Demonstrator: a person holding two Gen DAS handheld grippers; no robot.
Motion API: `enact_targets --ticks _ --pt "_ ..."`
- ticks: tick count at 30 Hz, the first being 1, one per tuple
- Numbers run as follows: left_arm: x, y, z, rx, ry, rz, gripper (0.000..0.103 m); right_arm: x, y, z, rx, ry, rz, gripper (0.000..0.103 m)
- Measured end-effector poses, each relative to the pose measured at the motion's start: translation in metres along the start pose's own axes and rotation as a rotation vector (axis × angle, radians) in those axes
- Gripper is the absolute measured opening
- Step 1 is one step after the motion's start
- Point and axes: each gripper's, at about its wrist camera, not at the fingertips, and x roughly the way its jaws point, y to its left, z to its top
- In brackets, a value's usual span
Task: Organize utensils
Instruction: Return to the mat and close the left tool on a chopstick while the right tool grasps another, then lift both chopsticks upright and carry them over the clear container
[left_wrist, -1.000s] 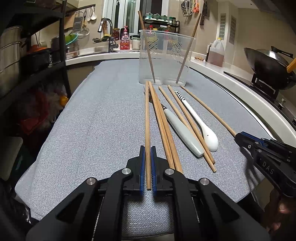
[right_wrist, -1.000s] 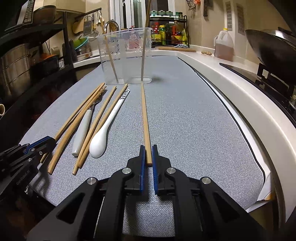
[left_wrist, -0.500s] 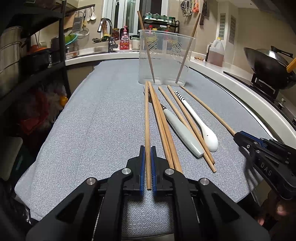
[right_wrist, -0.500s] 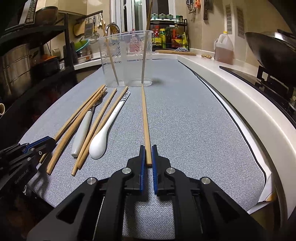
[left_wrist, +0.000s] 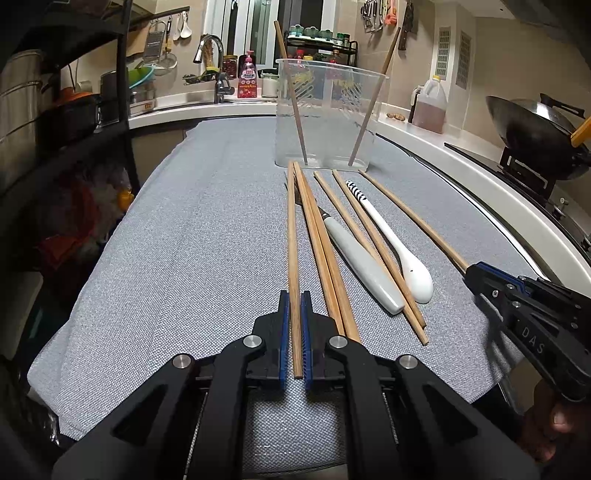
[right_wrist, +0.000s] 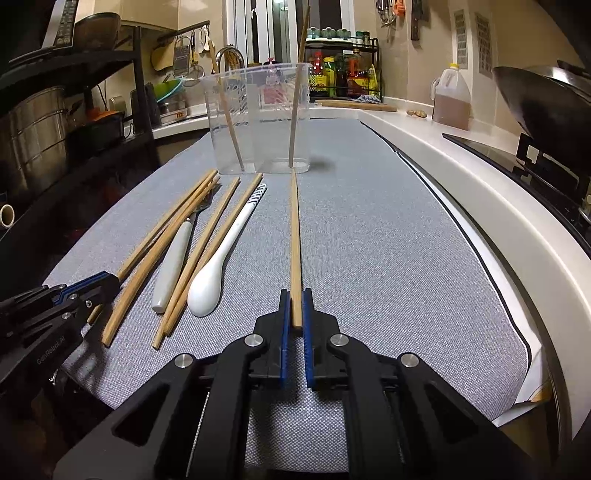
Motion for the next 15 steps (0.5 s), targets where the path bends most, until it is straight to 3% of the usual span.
enact_targets --ticks 15 --pt "-0.026 -0.002 0.007 0.026 -0.089 -0.007 0.006 -0.028 -0.007 0.014 0.023 -0.081 0.008 0.006"
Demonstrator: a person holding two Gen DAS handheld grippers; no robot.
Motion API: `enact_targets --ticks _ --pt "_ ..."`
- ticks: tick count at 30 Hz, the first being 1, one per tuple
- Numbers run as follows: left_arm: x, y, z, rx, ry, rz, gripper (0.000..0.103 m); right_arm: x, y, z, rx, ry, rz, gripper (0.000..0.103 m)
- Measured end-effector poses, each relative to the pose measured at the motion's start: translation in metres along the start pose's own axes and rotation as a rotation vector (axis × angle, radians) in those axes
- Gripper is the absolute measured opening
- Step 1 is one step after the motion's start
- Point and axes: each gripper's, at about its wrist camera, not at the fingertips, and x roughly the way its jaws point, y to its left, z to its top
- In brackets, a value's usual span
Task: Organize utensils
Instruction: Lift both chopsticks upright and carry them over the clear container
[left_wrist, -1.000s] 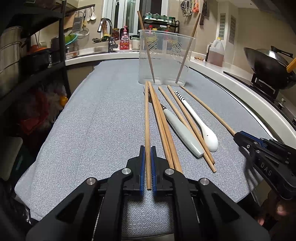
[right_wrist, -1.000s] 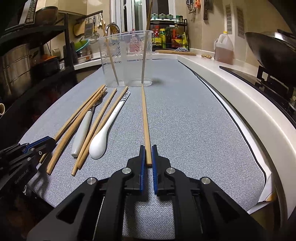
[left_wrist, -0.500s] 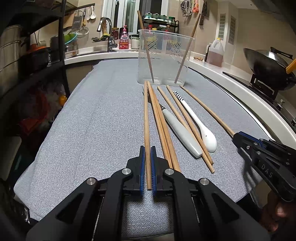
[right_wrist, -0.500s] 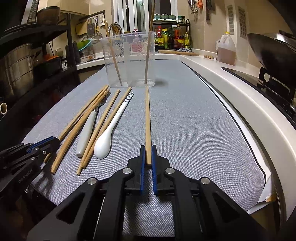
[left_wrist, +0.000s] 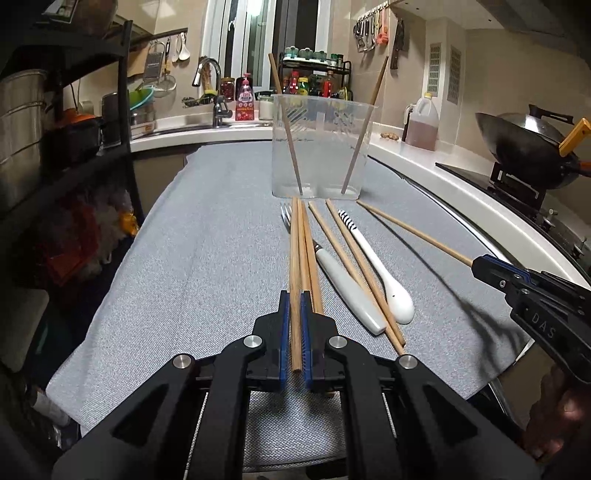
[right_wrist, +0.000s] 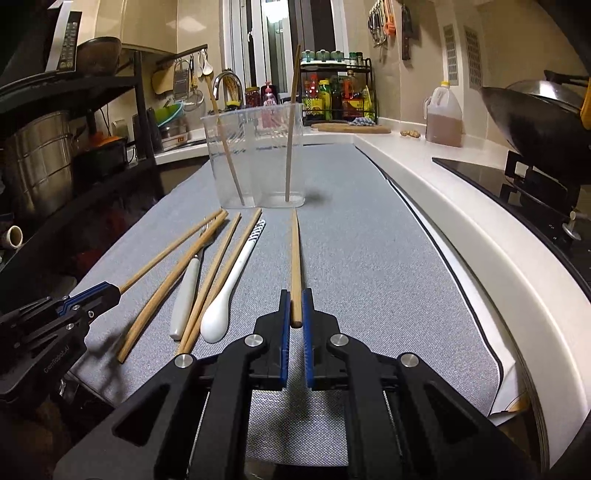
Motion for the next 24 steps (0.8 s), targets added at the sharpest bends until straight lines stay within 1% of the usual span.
enact_targets --ticks 7,11,15,19,24 --pt "-0.012 -0.006 0.007 0.019 -0.05 -0.012 0.006 -0.014 0.0 0.01 -0.009 -0.037 0.001 0.006" --pt "-0.018 -0.005 0.01 0.015 -0.069 -0.017 0.006 -0.022 0.0 0.015 -0.007 -0.055 0.002 0.006" --pt "-0.026 -0.003 0.017 0.008 -0.099 -0.016 0.006 -0.033 0.003 0.023 -0.023 -0.092 0.0 0.006" --pt "-0.033 -0.001 0.027 0.004 -0.125 -0.018 0.006 -0.048 0.005 0.036 -0.033 -0.139 0.002 0.006" --pt "-0.044 0.004 0.049 -0.002 -0.176 -0.021 0.006 -0.066 0.01 0.06 -0.051 -0.194 0.004 0.006"
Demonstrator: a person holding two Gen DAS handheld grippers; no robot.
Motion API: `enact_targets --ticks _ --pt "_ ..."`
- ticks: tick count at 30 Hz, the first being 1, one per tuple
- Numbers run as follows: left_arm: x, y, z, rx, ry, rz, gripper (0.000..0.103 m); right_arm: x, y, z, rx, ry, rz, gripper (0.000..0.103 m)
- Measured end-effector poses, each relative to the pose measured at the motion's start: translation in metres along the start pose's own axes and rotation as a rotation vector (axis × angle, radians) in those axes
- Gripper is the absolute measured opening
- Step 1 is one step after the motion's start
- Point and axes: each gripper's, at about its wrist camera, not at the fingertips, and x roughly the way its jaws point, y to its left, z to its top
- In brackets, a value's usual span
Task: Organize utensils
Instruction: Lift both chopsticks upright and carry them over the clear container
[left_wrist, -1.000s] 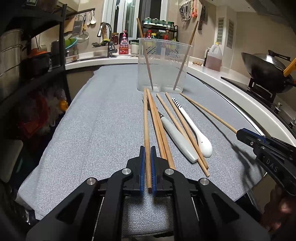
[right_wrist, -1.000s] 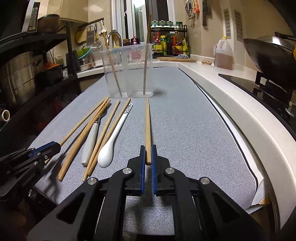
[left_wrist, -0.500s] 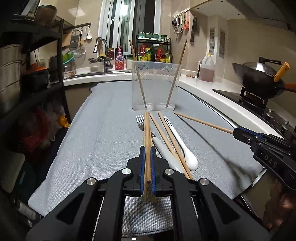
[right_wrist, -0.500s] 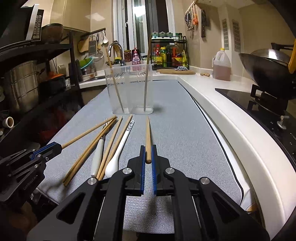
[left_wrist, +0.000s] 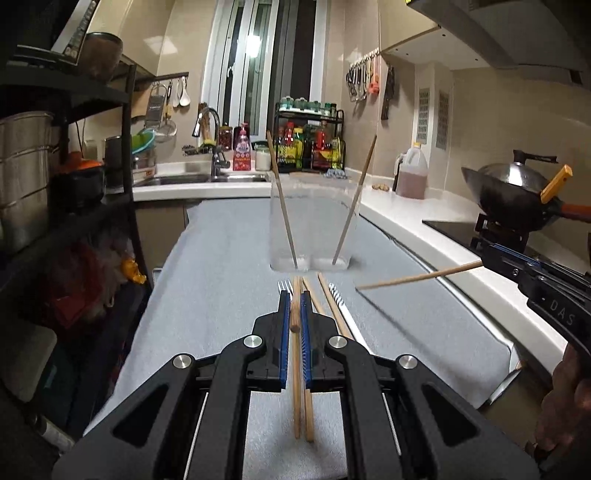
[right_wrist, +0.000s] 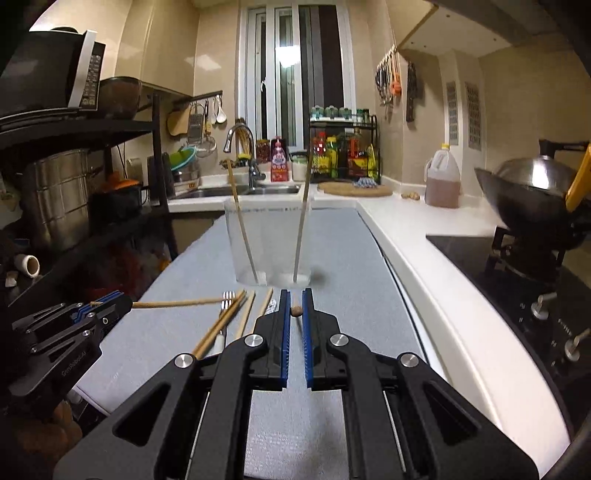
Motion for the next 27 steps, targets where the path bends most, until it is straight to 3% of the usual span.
enact_targets --ticks 5,16,27 --pt "-0.003 0.011 0.029 -0.037 -0.032 -0.013 0.006 -0.001 0.006 0.03 -0.005 -0.027 -0.001 0.006" --pt "0.014 0.019 0.108 -0.033 -0.014 -0.042 0.006 0.025 0.018 0.103 -0.042 0.115 0.061 0.006" --pt "0.033 0.02 0.131 -0.034 0.062 -0.049 0.006 0.059 0.024 0.131 -0.06 0.213 0.06 0.006"
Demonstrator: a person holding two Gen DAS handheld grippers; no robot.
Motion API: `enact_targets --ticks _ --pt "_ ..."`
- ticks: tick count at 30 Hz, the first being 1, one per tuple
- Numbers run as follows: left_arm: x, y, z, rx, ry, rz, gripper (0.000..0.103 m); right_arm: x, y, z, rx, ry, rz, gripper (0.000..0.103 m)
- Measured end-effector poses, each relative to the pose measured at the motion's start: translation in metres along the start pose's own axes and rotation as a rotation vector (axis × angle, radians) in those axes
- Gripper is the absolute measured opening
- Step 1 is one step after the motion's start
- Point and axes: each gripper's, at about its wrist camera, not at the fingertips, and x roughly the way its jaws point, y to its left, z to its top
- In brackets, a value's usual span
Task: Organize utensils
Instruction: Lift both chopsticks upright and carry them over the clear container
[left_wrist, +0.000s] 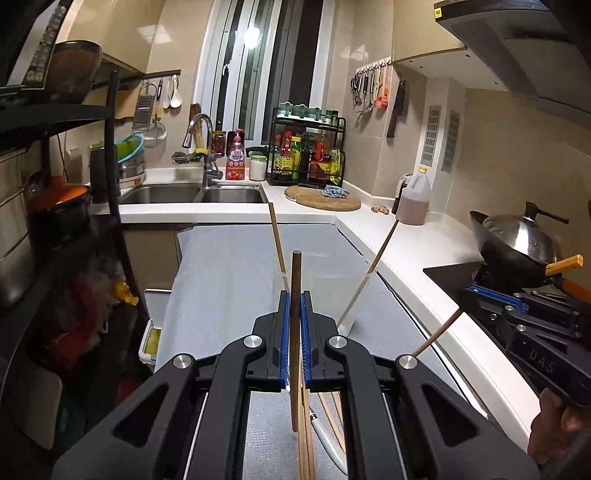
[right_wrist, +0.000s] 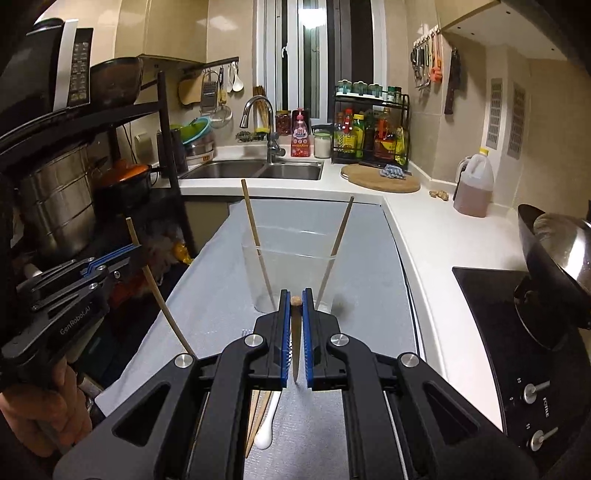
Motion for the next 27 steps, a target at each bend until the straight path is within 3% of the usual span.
enact_targets --ticks 9,19,27 --pt "0.013 -0.001 0.008 0.015 0.033 0.005 0.006 0.02 -0.005 0.008 0.022 0.028 -0.003 0.007" --pt "0.034 -0.001 0.017 0.01 0.144 0.017 0.006 0.04 -0.005 0.022 0.013 0.029 0.003 0.006" --pt "0.037 -0.005 0.042 0.036 0.174 0.022 0.006 0.022 -0.01 0.055 0.02 -0.018 0.018 0.006"
